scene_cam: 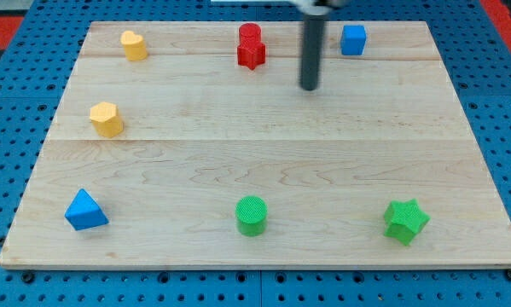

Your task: Push the blue cube towards the center

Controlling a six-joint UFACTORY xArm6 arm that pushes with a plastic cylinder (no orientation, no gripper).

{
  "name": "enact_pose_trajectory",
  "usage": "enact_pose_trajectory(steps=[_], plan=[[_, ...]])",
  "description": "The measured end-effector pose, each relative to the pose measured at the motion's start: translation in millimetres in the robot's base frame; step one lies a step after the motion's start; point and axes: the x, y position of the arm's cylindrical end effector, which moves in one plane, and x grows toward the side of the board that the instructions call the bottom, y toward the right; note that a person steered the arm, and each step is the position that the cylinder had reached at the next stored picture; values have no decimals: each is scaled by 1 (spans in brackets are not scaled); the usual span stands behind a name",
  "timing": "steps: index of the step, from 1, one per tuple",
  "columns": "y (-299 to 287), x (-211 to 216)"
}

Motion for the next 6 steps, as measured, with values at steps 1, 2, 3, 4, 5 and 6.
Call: enact_pose_trajectory(steps=[1,2,3,4,5,6], plan=[[69,-45],[93,-98],[60,-114],[-2,-108],[-33,-86],[-56,-73]])
